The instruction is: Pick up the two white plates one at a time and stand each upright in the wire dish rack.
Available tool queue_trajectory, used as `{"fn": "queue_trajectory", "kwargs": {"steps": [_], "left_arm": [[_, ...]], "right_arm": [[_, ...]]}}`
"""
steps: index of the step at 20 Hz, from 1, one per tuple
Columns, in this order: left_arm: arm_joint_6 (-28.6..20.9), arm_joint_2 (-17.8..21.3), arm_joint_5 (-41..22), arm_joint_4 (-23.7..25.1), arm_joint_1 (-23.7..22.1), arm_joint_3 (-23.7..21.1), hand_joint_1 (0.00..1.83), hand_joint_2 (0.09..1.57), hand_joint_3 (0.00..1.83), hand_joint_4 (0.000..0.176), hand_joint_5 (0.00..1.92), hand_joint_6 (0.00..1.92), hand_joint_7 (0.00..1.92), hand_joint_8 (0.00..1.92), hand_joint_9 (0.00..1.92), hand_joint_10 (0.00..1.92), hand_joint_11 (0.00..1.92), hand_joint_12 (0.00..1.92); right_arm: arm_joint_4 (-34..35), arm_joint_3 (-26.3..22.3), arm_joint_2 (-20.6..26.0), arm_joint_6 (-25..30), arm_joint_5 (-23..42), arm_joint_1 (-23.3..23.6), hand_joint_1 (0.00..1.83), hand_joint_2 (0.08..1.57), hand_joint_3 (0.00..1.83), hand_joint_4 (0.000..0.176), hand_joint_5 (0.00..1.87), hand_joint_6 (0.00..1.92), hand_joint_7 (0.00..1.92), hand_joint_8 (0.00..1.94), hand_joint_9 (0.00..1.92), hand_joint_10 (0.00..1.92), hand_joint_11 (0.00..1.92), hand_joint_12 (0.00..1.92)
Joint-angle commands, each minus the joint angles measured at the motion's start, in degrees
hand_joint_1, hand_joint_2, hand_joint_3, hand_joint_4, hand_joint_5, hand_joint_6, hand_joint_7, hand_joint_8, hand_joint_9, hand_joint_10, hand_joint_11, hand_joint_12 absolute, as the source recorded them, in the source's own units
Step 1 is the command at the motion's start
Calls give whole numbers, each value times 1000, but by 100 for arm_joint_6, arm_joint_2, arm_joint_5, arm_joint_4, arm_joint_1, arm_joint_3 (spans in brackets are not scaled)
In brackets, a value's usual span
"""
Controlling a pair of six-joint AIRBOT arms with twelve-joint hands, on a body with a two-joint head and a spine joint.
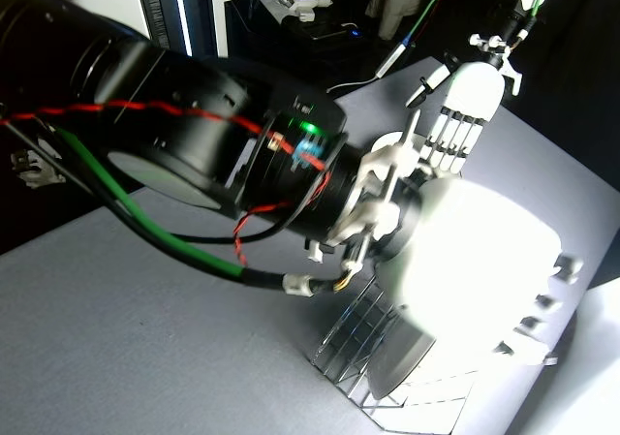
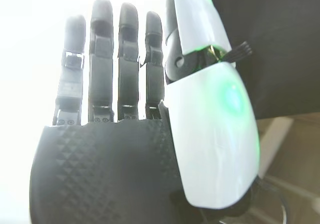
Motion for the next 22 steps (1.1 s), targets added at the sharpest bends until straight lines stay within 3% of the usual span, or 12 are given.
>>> {"fn": "queue_trajectory", "kwargs": {"steps": [1,4,5,6,7,8,9,13,22], "left_arm": [[31,22,-94,-296,-67,52,0,1141,0,0,0,0,0,0,0,0,0,0],[91,3,-63,-296,-115,103,0,1143,0,0,0,0,0,0,0,0,0,0],[103,3,-54,-296,-114,118,0,1144,1,0,0,0,0,0,0,0,0,0],[111,-7,-54,-296,-109,144,0,1145,1,0,0,0,3,1,0,0,0,0],[114,-22,-53,-296,-96,170,0,1143,0,0,1,0,12,5,0,0,0,0],[114,-30,-50,-296,-80,187,0,1145,1,0,3,1,16,6,0,0,0,0],[114,-46,-36,-296,-22,216,0,1144,1,0,3,1,18,6,0,0,0,0],[113,-87,-30,-295,127,247,0,1147,2,0,0,0,0,0,0,0,0,0],[-45,-190,-6,-394,520,330,0,1142,0,0,0,0,0,0,0,0,0,0]], "right_arm": [[-119,-43,65,35,830,80,1204,1027,0,0,493,0,471,0,442,0,0,1152],[-822,-296,158,51,1179,0,1180,1039,3,0,388,0,336,0,307,0,0,948],[-1082,-377,176,66,1328,-47,1190,984,0,0,289,2,197,0,135,4,0,708],[-1378,-497,215,89,1530,-125,1189,926,0,0,269,2,158,0,87,2,0,698],[-1698,-589,246,117,1711,-181,1238,877,0,0,203,3,81,0,17,0,0,518],[-1930,-654,266,125,1857,-235,1271,864,0,0,117,18,18,0,3,0,0,189],[-2232,-753,289,128,2084,-329,1267,879,0,0,61,8,3,0,0,0,0,37],[-3297,-1021,397,231,2704,-624,1388,850,0,0,19,0,0,0,0,0,0,0],[-5086,-1350,510,267,3416,-1087,1392,889,3,0,0,0,0,0,0,0,0,0]]}}
